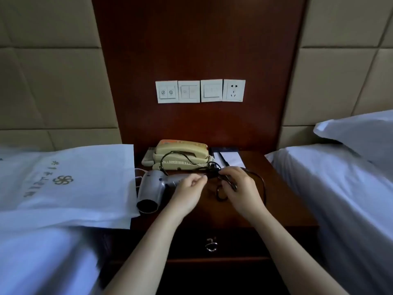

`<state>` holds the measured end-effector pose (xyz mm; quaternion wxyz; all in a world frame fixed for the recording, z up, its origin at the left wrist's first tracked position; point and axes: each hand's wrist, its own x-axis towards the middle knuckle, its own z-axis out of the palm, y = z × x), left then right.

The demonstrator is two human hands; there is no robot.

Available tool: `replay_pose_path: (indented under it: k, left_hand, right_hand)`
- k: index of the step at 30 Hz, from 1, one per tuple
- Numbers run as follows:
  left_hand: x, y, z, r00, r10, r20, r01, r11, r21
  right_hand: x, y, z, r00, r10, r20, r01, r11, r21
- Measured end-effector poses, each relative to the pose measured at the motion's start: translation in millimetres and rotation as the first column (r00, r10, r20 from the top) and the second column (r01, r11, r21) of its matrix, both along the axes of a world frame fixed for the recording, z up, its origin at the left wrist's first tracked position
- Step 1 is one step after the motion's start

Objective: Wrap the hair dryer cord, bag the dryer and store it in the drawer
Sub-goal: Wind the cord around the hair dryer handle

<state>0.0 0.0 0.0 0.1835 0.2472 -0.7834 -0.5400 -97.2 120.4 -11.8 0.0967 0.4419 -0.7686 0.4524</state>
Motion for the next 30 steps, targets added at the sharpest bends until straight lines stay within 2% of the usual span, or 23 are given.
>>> replay_pose_path:
  k: [2,4,7,9,11,13,17,24,30]
  left_hand:
    - [-2.3,-7.9,-9.5,0.999,0.039,0.012,-0.039,0.999,0.001]
    - [-1.4,-17.6,-16.3,0.997,0.069,0.042,-0.069,0.998,0.006]
    - [1.5,-24.5,-23.2,0.986,0.167,-0.019,-0.165,0.982,0.091]
    - [6.1,-15.3,-30.3,0.984,0.171,-0.059,-0.145,0.941,0.307]
    - [7.2,-4.4,-36.3,0.981,0.162,-0.108,-0.075,0.828,0.556]
    - [1.6,-0.9,-38.9,0.97,0.192,-0.15,-0.048,0.755,0.654]
    - [-16.7,-2.4,-41.7,0.936,0.277,-0.218,-0.017,0.652,0.758]
    - [-41.7,-5.5,-46.5,0.847,0.456,-0.275,0.084,0.396,0.914]
    - [-63.6,-4.1,-40.2,0.76,0.556,-0.336,0.171,0.327,0.929]
  right_hand:
    - [-1.1,-7.4,-3.9,1.0,0.006,0.011,-0.005,0.999,-0.044]
    - [0.3,-15.9,-9.6,1.0,0.028,-0.013,-0.028,1.0,-0.01]
    - [-4.8,-21.9,-20.2,0.985,-0.029,-0.172,0.03,1.0,0.005]
    - [-8.8,-21.5,-25.4,0.944,-0.09,-0.316,0.119,0.99,0.074]
    - [-11.8,-22.6,-28.5,0.902,-0.132,-0.41,0.213,0.964,0.157]
    - [-13.5,-25.0,-29.3,0.872,-0.167,-0.46,0.288,0.936,0.205]
    - [-18.7,-25.8,-36.0,0.82,-0.184,-0.542,0.35,0.91,0.22]
    - [-26.1,-25.6,-45.7,0.822,-0.189,-0.538,0.343,0.917,0.202]
    - [-38.8,-12.8,-57.2,0.829,-0.186,-0.527,0.328,0.925,0.19]
